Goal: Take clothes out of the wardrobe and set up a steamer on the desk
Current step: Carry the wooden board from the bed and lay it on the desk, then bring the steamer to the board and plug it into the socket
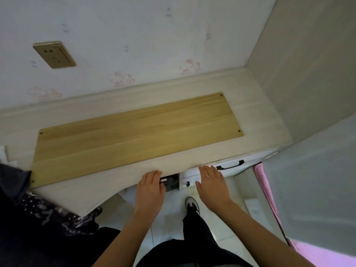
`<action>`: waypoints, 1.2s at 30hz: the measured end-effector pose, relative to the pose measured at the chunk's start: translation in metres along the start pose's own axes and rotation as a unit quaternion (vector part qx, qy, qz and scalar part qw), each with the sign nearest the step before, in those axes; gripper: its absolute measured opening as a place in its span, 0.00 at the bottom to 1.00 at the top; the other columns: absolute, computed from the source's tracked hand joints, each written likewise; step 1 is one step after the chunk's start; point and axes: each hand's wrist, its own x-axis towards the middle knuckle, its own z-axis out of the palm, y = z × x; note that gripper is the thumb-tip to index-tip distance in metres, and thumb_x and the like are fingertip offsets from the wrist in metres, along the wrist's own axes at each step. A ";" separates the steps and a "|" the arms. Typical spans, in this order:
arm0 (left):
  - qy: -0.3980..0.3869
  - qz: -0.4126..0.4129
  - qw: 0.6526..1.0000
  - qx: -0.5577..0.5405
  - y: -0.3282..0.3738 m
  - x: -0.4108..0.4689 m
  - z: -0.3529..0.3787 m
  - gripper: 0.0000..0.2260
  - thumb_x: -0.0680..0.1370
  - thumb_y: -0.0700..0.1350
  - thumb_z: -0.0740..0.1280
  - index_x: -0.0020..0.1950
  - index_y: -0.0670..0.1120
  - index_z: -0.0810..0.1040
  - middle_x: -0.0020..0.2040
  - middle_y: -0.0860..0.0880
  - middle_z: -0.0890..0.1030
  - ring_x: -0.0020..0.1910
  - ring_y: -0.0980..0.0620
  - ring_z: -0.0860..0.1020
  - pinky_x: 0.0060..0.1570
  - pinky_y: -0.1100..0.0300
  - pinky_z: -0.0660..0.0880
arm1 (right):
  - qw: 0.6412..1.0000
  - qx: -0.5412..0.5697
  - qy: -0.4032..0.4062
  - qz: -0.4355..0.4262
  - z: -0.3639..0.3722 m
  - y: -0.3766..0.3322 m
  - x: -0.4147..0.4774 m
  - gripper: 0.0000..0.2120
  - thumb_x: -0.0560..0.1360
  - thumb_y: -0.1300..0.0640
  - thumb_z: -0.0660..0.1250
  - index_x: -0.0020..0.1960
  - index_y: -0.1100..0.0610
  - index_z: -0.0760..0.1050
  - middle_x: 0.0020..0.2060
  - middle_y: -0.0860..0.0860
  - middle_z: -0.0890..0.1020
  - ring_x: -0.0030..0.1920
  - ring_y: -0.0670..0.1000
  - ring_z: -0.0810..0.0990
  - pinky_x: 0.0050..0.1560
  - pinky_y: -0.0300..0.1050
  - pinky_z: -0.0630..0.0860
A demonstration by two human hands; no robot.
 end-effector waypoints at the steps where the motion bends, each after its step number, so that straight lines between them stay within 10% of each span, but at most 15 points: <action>1: -0.003 0.026 1.000 0.002 -0.001 -0.009 0.001 0.17 0.73 0.40 0.70 0.61 0.41 0.77 0.57 0.45 0.80 0.57 0.44 0.77 0.56 0.49 0.76 | 1.000 0.008 0.011 0.014 0.003 -0.002 -0.016 0.25 0.76 0.52 0.65 0.70 0.63 0.68 0.67 0.60 0.73 0.69 0.62 0.69 0.67 0.59 0.67; 5: -0.012 0.116 0.993 0.018 0.003 -0.049 0.001 0.17 0.74 0.41 0.69 0.62 0.42 0.77 0.57 0.46 0.80 0.57 0.47 0.78 0.55 0.50 0.77 | 0.997 0.042 0.022 0.065 0.017 -0.010 -0.081 0.26 0.80 0.54 0.58 0.74 0.62 0.58 0.72 0.58 0.65 0.74 0.59 0.60 0.74 0.53 0.57; 10: -0.047 0.203 0.977 0.051 0.026 -0.097 0.007 0.19 0.72 0.41 0.71 0.63 0.42 0.78 0.59 0.46 0.80 0.60 0.46 0.77 0.60 0.52 0.75 | 0.988 0.058 0.045 0.136 0.042 -0.007 -0.162 0.25 0.67 0.55 0.74 0.61 0.63 0.75 0.56 0.58 0.80 0.60 0.62 0.77 0.58 0.57 0.76; 18: -0.089 0.382 0.918 0.058 0.093 -0.154 0.037 0.19 0.74 0.43 0.69 0.64 0.42 0.76 0.60 0.47 0.79 0.62 0.48 0.76 0.63 0.53 0.73 | 0.955 0.084 0.082 0.273 0.064 0.020 -0.281 0.27 0.81 0.51 0.56 0.76 0.59 0.54 0.75 0.55 0.60 0.76 0.58 0.51 0.75 0.55 0.52; 36: -0.227 0.553 0.801 0.041 0.302 -0.424 0.164 0.19 0.72 0.41 0.71 0.64 0.43 0.77 0.60 0.47 0.80 0.62 0.47 0.76 0.63 0.51 0.70 | 0.824 0.176 0.111 0.527 0.157 0.130 -0.625 0.27 0.80 0.52 0.57 0.75 0.60 0.56 0.74 0.56 0.61 0.76 0.58 0.53 0.75 0.55 0.54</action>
